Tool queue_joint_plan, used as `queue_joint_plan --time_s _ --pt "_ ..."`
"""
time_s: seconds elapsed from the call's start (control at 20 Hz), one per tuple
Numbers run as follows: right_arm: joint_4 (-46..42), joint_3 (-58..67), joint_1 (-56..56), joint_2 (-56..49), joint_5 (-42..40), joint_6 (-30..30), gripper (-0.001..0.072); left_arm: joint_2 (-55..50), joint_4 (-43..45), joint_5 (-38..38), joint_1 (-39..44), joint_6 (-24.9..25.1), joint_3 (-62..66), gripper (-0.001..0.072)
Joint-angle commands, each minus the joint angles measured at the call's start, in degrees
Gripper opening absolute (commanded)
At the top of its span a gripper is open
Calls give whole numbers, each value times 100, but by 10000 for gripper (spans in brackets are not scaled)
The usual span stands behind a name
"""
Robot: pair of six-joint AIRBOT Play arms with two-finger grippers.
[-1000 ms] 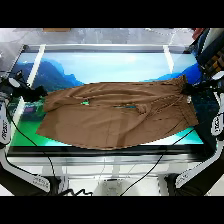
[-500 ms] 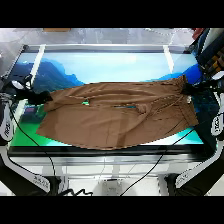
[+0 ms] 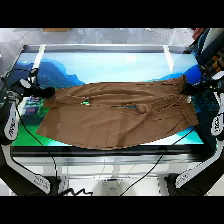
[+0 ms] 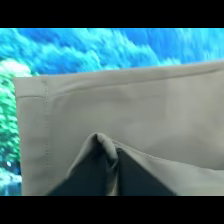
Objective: Fold the clothes and pants, and hang the long-sleeved shirts on hangers.
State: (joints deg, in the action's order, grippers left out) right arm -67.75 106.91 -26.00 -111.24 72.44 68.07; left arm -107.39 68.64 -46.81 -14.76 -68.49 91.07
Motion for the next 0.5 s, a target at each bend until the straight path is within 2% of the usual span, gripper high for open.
queue_joint_plan --time_s 0.0,0.1,0.25,0.45 --pt "2 4 -2 2 0 4 26 4 -28 317 26 37 13 18" --pt "4 4 -2 2 -20 4 26 39 -326 706 26 37 17 17" --pt "142 7 -2 15 -374 96 26 101 -1143 1823 50 37 302 13" --pt "192 55 -2 181 -1104 444 26 59 -1143 2500 173 76 1725 13"
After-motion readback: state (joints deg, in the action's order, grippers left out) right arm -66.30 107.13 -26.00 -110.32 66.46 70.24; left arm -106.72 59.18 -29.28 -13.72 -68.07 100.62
